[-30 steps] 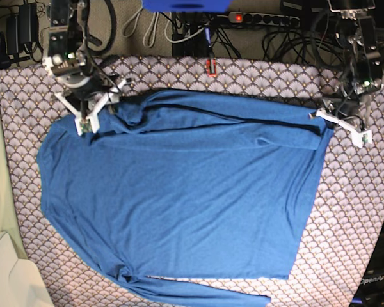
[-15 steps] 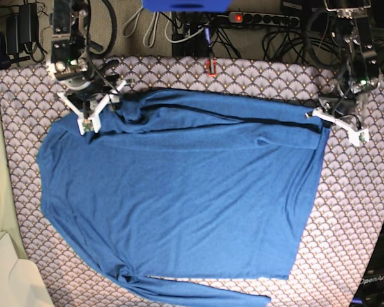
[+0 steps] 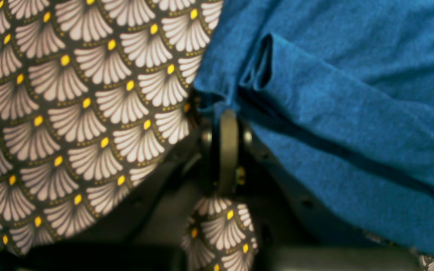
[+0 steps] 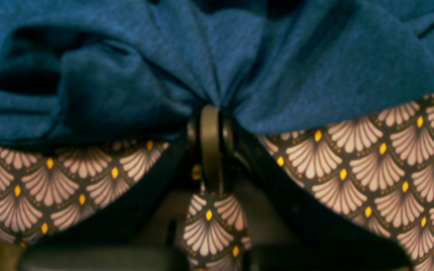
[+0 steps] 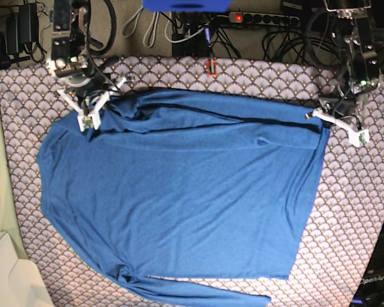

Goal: Fold the T-shirt properly
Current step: 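Pull the shoulder edge toward the robot with both grippers, flattening the shirt, then lift the shoulder edge again with both grippers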

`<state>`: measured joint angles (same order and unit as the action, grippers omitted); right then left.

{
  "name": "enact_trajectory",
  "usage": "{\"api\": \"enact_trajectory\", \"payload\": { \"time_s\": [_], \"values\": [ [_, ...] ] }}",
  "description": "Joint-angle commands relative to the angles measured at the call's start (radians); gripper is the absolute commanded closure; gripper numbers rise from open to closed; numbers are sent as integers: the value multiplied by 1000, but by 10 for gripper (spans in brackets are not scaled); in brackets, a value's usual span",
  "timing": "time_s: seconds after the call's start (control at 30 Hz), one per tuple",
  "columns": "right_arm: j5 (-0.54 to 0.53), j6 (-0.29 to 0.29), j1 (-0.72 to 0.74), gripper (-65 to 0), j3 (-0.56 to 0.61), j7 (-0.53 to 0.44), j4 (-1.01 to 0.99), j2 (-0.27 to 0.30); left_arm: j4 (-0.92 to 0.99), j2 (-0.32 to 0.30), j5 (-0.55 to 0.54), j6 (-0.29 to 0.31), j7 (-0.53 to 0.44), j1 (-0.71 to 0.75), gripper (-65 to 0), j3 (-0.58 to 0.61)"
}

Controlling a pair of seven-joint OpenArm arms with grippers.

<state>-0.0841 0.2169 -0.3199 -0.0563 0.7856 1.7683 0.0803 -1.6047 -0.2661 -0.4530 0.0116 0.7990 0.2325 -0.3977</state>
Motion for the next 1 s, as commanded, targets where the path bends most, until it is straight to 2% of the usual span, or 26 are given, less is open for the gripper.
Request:
{"api": "enact_trajectory", "payload": {
  "time_s": [0.0, 0.3, 0.47, 0.57, 0.77, 0.97],
  "values": [
    [-3, 6, 1, 0, -7, -13, 34, 6, -21, -17, -2, 1, -11, -8, -5, -11],
    [-7, 8, -83, 0, -9, -13, 160, 32, -121, -20, 1, 1, -10, 55, -5, -13],
    [-3, 88, -130, 0, -29, -15, 163, 32, -148, -22, 3, 1, -10, 113, -5, -14],
    [-6, 92, -152, 0, -44, -19, 163, 31, -153, -40, 0, 1, -10, 138, -5, -14],
    [-3, 94, -246, 0, -44, -145, 163, 32, -154, -45, 1, 1, -10, 170, -5, -17],
    [-1, 94, -276, 0, -44, -162, 163, 32, -154, -43, 3, 1, -10, 189, -5, -56]
  ]
}}
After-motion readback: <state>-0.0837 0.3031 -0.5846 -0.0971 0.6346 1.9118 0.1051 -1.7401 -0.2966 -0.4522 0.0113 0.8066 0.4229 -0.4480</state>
